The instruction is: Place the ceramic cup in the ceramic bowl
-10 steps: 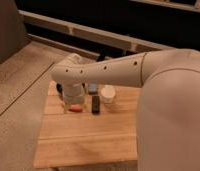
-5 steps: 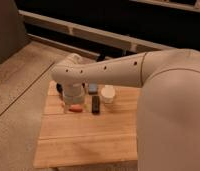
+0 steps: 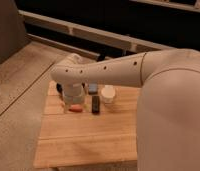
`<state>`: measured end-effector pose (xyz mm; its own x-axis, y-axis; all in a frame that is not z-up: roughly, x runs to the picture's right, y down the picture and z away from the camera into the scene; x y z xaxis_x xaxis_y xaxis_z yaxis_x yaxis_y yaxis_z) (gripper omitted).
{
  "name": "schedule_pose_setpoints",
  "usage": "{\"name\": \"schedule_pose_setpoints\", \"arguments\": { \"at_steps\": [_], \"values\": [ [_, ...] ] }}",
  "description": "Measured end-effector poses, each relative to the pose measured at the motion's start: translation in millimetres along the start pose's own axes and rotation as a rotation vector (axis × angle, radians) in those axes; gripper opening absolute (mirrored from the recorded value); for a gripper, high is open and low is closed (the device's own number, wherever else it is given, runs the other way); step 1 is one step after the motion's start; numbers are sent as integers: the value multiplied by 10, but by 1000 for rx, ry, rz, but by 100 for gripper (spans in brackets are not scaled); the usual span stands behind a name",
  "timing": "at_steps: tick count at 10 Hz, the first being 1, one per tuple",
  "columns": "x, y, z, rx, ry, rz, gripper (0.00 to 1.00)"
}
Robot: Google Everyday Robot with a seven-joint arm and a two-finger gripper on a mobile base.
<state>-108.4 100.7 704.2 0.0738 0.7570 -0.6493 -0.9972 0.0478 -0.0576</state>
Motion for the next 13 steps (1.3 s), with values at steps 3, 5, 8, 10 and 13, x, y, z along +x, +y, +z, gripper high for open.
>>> {"name": "schedule_pose_setpoints", "arguments": {
  "at_steps": [3, 5, 8, 10, 13],
  "values": [
    [-430, -188, -42, 23, -133, 0, 65],
    [-631, -374, -65, 24, -200, -15, 65],
    [-774, -557, -142, 9, -258, -75, 65],
    [-817, -695, -181, 7, -268, -99, 65],
    [-944, -987, -196, -3, -261, -127, 65]
  ]
}}
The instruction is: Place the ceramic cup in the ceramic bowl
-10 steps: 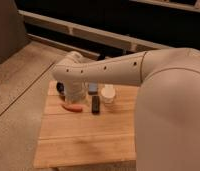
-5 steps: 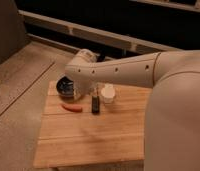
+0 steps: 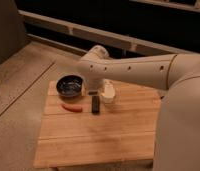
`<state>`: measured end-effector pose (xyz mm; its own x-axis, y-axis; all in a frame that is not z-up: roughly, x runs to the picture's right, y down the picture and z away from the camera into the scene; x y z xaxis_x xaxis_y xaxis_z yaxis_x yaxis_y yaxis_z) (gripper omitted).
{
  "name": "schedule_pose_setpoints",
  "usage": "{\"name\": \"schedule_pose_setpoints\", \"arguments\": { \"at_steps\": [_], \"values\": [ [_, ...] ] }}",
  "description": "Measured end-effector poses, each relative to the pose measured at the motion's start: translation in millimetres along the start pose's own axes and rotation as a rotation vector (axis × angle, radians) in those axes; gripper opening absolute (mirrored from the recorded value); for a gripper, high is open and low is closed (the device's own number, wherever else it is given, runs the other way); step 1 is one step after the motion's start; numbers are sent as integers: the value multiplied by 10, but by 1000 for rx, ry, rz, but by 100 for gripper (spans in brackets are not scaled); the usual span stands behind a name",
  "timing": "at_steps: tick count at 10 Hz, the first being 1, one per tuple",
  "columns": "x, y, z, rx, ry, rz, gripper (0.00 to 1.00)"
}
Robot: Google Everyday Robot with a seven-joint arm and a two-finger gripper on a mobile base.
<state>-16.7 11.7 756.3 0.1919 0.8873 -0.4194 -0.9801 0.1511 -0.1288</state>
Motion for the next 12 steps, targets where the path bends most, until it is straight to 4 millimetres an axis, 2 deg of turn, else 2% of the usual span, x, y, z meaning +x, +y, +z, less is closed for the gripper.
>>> {"name": "schedule_pose_setpoints", "arguments": {
  "at_steps": [3, 5, 6, 8, 10, 12],
  "values": [
    [-146, -360, 126, -41, 16, 41, 65],
    [-241, -489, 286, -64, 42, 49, 65],
    [-264, -495, 376, -71, 60, 44, 65],
    [-263, -369, 679, -87, 129, 14, 65],
    [-286, -248, 852, -95, 162, -9, 65],
    [-308, -213, 984, -89, 193, -25, 65]
  ]
}}
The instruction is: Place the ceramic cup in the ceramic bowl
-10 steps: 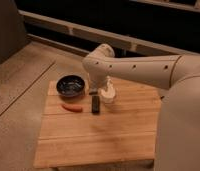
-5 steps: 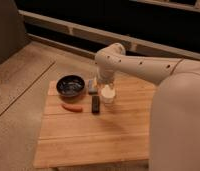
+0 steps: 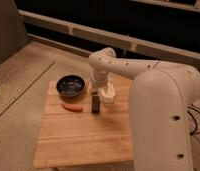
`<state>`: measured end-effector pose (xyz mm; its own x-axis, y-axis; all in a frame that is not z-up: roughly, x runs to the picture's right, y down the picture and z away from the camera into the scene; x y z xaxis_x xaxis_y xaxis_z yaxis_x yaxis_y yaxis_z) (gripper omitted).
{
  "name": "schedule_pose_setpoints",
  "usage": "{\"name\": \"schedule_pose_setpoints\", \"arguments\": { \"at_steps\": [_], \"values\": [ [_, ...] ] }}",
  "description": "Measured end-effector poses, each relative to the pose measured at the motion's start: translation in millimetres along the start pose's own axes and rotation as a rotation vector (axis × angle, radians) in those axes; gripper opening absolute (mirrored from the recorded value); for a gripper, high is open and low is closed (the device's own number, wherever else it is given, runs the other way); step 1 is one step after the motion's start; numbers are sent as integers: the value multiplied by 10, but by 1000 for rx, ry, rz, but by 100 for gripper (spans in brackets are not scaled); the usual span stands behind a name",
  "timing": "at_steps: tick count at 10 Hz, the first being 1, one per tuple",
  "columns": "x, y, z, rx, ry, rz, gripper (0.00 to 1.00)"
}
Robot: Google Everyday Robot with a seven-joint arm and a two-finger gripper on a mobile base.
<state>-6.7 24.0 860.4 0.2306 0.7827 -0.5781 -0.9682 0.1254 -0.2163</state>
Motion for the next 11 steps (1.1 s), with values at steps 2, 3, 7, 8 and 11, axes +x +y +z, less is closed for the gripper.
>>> {"name": "schedule_pose_setpoints", "arguments": {
  "at_steps": [2, 3, 7, 8, 11],
  "values": [
    [-1, -66, 123, 8, 35, 13, 65],
    [29, -121, 196, 13, 61, 26, 65],
    [111, -234, 479, 32, 142, 66, 42],
    [111, -247, 518, 34, 152, 74, 31],
    [123, -361, 447, 73, 162, 111, 2]
  ]
}}
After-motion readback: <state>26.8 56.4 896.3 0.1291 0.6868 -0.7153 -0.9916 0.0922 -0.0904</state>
